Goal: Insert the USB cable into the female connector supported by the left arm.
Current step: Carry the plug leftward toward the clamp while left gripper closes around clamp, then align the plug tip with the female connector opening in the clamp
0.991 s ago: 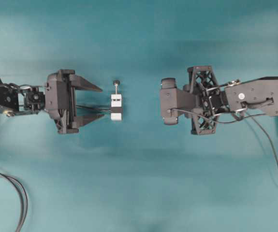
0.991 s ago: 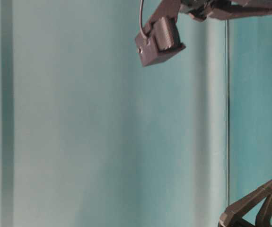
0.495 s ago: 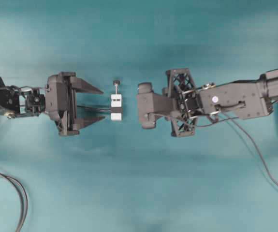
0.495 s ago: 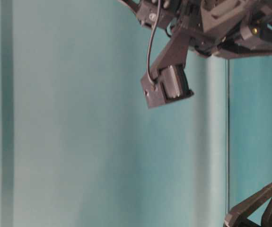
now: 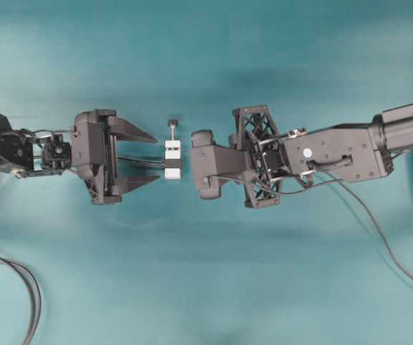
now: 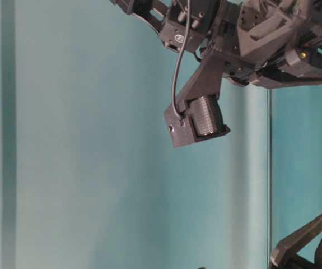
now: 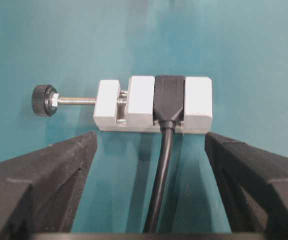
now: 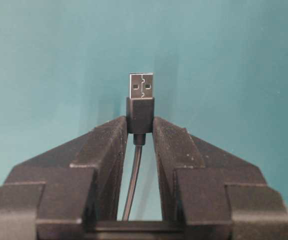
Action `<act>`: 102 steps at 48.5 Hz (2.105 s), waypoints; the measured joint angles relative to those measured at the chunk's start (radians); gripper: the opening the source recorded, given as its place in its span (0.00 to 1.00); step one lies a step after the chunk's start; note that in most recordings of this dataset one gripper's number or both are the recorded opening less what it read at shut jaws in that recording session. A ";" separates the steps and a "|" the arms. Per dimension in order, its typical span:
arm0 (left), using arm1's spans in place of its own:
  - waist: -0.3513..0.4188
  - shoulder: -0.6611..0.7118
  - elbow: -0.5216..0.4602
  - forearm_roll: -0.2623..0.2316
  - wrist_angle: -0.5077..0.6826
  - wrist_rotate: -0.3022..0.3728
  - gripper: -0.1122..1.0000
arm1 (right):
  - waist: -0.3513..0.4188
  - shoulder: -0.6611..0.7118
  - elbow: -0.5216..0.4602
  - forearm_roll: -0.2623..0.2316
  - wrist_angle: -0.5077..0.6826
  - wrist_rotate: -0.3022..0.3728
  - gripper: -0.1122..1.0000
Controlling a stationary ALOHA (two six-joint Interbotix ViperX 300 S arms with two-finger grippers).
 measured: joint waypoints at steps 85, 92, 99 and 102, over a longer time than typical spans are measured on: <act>-0.003 0.048 -0.041 0.000 0.020 -0.014 0.94 | 0.014 0.150 -0.167 -0.078 -0.009 0.064 0.29; -0.003 0.048 -0.041 0.000 0.020 -0.014 0.94 | 0.014 0.150 -0.178 -0.107 0.009 0.064 0.29; -0.003 0.048 -0.043 0.000 0.020 -0.014 0.94 | 0.014 0.150 -0.187 -0.123 0.015 0.066 0.29; -0.003 0.048 -0.041 -0.002 0.020 -0.012 0.94 | 0.014 0.150 -0.187 -0.124 0.017 0.066 0.29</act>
